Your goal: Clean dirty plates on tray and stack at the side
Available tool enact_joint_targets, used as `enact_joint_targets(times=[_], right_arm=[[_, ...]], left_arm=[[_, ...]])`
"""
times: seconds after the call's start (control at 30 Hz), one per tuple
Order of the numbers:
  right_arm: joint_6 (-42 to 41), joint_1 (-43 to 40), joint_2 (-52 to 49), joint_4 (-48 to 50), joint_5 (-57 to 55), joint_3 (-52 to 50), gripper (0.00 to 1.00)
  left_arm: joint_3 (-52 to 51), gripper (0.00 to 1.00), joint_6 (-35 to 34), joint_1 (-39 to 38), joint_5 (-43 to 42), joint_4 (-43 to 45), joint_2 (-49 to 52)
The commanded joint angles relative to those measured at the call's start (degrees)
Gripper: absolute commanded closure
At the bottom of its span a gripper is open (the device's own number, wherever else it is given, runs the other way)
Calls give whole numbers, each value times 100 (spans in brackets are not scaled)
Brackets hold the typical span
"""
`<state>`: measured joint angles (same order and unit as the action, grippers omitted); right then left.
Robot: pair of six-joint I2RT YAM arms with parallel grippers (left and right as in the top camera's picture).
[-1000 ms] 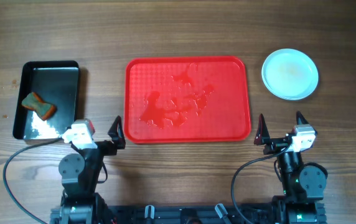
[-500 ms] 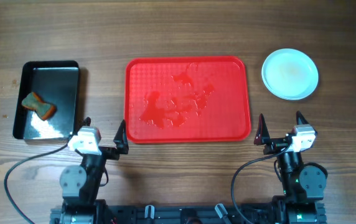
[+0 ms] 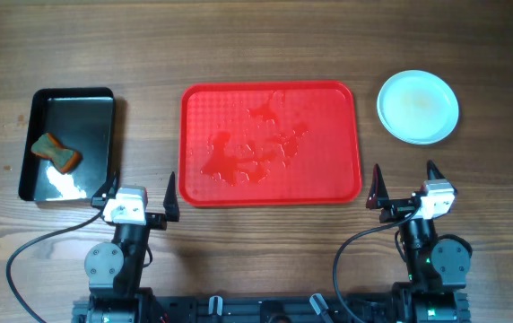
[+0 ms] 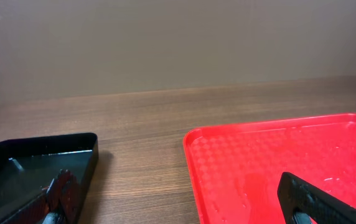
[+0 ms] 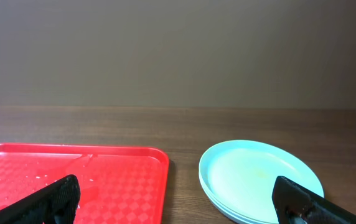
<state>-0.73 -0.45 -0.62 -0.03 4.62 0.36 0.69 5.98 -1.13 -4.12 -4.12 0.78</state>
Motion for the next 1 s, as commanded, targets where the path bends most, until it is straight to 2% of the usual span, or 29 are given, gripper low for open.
enact_joint_targets(times=[0.0,0.03,0.13,0.37,0.47,0.97], right_arm=[[72,-22,42,13,-79,-4,0],[72,-22,42,13,-79,-4,0],[70,-22,42,13,-79,-4,0],[72,-22,42,13,-79,-4,0],[70,-22,42,13,-79,-4,0],[72,-22,42,11,-79,-4,0]], left_arm=[[-37,0,107,-24,125,-46,-61],[-37,0,61,-26,170,-46,-61],[-37,0,-662,17,402,-44,-61],[-37,0,-621,28,511,-42,-61],[-37,0,-177,28,509,-42,-61],[-37,0,-83,28,551,-42,-61]])
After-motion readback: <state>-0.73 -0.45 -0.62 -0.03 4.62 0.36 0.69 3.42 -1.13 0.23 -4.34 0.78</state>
